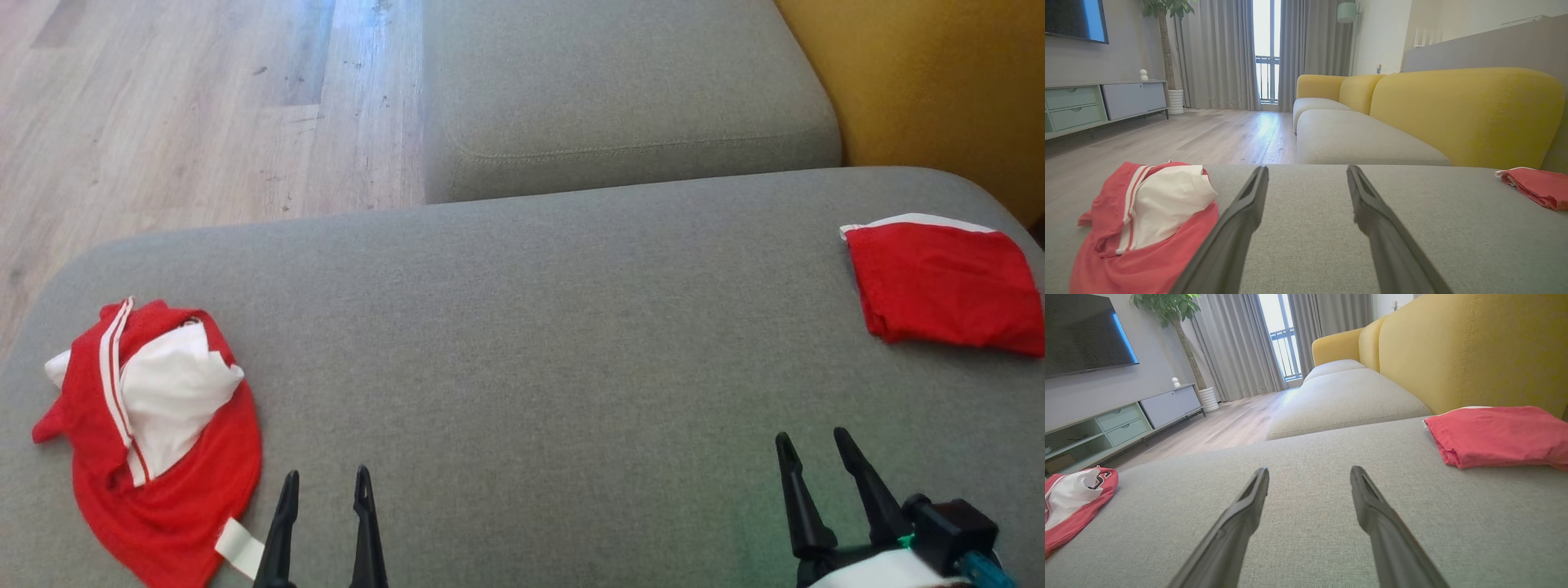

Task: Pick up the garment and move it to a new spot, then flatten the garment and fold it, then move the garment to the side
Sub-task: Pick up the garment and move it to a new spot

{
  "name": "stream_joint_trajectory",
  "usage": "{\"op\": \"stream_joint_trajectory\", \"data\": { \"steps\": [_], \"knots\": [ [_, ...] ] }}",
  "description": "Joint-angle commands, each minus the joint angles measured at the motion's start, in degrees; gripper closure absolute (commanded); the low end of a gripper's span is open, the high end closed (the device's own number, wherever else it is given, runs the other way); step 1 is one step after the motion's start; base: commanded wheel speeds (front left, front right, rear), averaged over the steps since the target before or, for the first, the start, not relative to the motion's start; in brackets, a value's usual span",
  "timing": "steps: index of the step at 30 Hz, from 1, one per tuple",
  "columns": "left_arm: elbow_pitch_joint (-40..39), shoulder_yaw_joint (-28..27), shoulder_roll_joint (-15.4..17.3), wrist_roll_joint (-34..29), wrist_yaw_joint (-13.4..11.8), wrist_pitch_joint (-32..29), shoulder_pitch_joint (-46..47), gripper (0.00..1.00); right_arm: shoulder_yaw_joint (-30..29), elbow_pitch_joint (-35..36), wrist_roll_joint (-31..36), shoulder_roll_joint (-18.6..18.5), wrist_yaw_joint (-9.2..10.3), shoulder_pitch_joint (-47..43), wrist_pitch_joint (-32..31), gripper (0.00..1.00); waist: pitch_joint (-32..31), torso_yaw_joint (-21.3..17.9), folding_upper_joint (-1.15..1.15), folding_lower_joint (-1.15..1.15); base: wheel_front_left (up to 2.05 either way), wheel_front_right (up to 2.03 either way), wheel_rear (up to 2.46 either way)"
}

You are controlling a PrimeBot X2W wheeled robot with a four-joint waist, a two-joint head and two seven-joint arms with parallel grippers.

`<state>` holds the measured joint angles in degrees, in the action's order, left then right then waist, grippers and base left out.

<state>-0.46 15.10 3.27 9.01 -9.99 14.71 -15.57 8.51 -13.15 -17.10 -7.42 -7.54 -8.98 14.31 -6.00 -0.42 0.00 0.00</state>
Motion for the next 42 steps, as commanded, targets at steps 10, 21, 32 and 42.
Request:
{"op": "stream_joint_trajectory", "data": {
  "steps": [10, 21, 32, 42],
  "knots": [
    [-1.64, -1.46, -0.39, -0.34, 0.01, 0.29, 2.02, 0.0, 1.45, 1.76, -0.31, -0.76, 0.05, 1.31, 0.69, 0.0, 0.16, 0.01, 0.0, 0.0, 0.0, 0.0, 0.0],
    [-1.68, -1.64, -0.39, 0.01, -0.51, 0.29, 2.04, 0.0, 1.48, 1.82, -0.43, -0.73, 0.05, 1.22, 0.69, 0.0, 0.23, 0.97, 0.0, 0.0, 0.0, 0.0, 0.0],
    [-1.79, -3.73, -0.39, -0.5, -0.45, 0.29, 1.36, 0.0, 2.53, 2.15, -0.29, 0.11, 0.05, 0.98, 0.69, 0.0, 0.37, 8.27, 0.0, 0.0, 0.0, 0.0, 0.0],
    [-1.84, -6.31, -0.39, -1.3, 0.65, 0.29, 0.61, 0.0, 3.42, 1.83, -0.85, 1.44, 0.05, 1.47, 0.69, 0.0, 0.19, 16.05, 0.0, 0.0, 0.0, 0.0, 0.0]
  ]
}}
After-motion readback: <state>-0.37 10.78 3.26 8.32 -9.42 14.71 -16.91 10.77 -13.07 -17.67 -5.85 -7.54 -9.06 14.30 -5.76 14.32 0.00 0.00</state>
